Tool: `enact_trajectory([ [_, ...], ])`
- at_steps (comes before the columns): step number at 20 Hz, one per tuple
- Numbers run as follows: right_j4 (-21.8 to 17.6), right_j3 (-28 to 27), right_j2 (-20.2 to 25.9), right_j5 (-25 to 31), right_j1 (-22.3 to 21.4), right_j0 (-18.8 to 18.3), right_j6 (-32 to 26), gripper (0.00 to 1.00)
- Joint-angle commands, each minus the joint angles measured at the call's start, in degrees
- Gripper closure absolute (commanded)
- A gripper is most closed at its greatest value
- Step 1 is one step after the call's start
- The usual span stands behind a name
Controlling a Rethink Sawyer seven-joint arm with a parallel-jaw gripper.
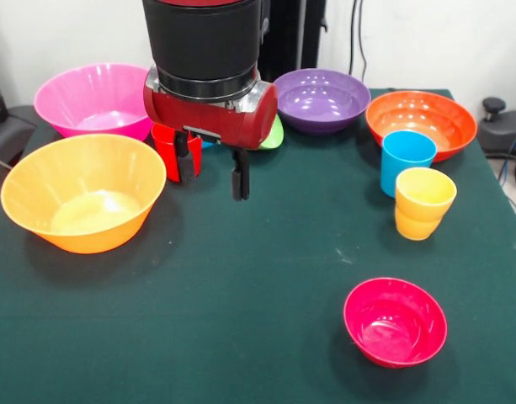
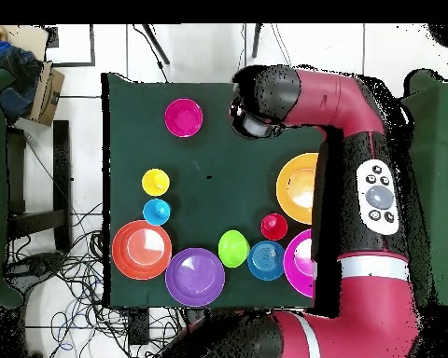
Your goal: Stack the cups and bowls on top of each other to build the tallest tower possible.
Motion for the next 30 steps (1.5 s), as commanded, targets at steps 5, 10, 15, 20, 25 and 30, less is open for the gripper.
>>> enact_trajectory([
  [5,-3.9,1.0,2.4,5.9,-1.2,-0.9,-15.8,0.00],
  [10,-3.9,1.6,2.5,5.1,-1.2,-1.4,-15.7,0.00],
  [15,-3.8,2.6,2.8,3.7,-1.0,-2.1,-15.9,0.00],
  [20,-3.8,4.1,3.0,1.8,-1.1,-2.9,-15.7,0.00],
  [25,-3.8,5.1,3.3,0.7,-1.1,-3.4,-15.2,0.00],
  [30,-3.8,5.8,3.5,0.6,-1.6,-3.5,-15.1,0.00],
])
